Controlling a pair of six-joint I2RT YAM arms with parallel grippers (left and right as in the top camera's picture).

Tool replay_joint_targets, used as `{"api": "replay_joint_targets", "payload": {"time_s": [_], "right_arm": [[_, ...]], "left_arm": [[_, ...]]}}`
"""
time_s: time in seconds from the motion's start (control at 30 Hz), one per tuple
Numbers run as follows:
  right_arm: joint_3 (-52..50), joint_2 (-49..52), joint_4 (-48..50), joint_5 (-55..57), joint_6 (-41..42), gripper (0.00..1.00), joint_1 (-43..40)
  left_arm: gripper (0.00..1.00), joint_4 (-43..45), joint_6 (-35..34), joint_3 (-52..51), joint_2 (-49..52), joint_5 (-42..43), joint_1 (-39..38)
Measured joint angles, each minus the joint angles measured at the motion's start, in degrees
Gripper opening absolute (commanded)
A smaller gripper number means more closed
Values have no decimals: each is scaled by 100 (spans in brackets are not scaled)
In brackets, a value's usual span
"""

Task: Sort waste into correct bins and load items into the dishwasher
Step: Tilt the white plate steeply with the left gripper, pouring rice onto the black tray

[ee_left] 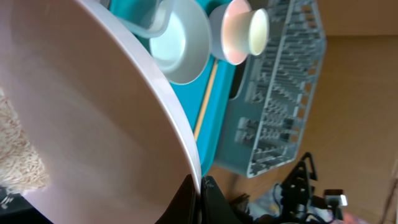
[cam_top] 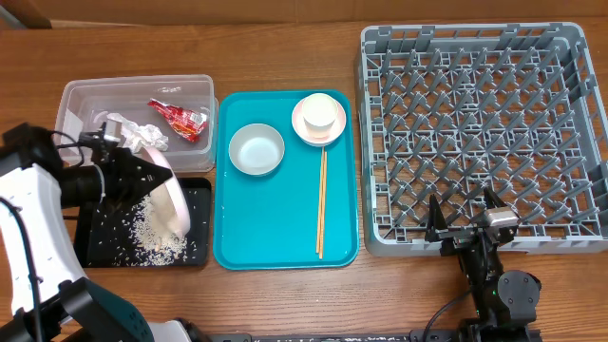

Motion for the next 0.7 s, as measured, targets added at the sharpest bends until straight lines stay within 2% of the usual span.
{"api": "replay_joint_targets", "payload": {"time_s": [0.3,0.7], "right_arm": [[0,0,2,0,0,100,2],[0,0,2,0,2,100,2]], "left_arm": [[4,-282,616,0,0,732,540],[4,-535,1279,0,0,1259,616]]}}
